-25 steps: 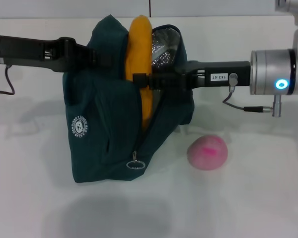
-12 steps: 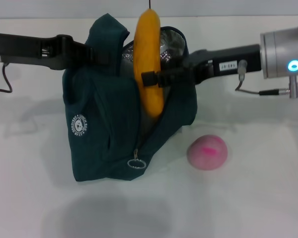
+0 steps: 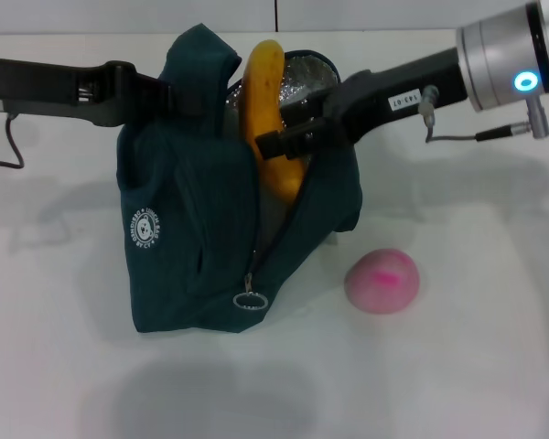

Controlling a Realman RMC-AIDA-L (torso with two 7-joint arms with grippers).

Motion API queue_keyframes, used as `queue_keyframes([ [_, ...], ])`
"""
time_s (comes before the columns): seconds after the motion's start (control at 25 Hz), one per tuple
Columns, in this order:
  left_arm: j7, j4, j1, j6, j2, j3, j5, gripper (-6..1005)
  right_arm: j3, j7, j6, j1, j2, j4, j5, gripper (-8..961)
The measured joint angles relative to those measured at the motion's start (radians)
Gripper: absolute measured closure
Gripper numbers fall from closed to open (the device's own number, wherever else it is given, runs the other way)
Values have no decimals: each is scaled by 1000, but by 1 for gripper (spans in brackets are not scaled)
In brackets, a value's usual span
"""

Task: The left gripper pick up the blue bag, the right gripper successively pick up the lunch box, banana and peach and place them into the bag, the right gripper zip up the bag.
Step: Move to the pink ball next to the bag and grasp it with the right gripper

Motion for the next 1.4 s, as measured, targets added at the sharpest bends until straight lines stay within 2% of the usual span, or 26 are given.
queue_keyframes([
  [0.24,0,0,-1,0,0,0,0,957,5,16,-22,45,-15,-19,-8,248],
  [0.48,0,0,4,-1,2,-1,0,956,118,23,-71,-3,-3,-106,-61,248],
  [0.6,0,0,5,-2,3,-2,0,956,168,21,-103,-42,-1,-151,-65,249],
  [0.8,0,0,6,-2,3,-2,-1,956,233,-4,-123,-167,0,-278,-72,250],
  [0.96,0,0,9,-1,0,-2,-1,956,335,-63,-199,-285,28,-352,-60,251],
  [1.16,-1,0,7,-1,0,-1,-2,956,352,-181,-288,-400,33,-338,-39,252],
  [1.4,-2,0,4,-1,0,-1,-3,956,344,-308,-314,-449,34,-244,-90,253],
])
